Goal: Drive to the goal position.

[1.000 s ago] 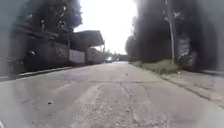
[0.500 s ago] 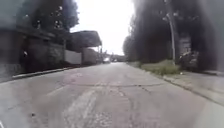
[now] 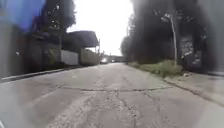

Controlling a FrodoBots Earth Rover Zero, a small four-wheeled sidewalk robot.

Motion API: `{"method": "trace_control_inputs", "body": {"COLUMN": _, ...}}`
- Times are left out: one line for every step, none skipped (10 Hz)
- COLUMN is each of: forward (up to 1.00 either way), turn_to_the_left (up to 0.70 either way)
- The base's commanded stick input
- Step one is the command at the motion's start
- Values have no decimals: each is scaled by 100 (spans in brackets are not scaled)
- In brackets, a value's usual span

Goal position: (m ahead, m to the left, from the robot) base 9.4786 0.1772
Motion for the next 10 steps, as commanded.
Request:
{"method": "trace_control_inputs", "body": {"forward": 70, "turn_to_the_left": -3}}
{"method": "trace_control_inputs", "body": {"forward": 70, "turn_to_the_left": -3}}
{"method": "trace_control_inputs", "body": {"forward": 70, "turn_to_the_left": -3}}
{"method": "trace_control_inputs", "body": {"forward": 70, "turn_to_the_left": -3}}
{"method": "trace_control_inputs", "body": {"forward": 70, "turn_to_the_left": -6}}
{"method": "trace_control_inputs", "body": {"forward": 70, "turn_to_the_left": -13}}
{"method": "trace_control_inputs", "body": {"forward": 70, "turn_to_the_left": -28}}
{"method": "trace_control_inputs", "body": {"forward": 70, "turn_to_the_left": -35}}
{"method": "trace_control_inputs", "body": {"forward": 70, "turn_to_the_left": -31}}
{"method": "trace_control_inputs", "body": {"forward": 70, "turn_to_the_left": -5}}
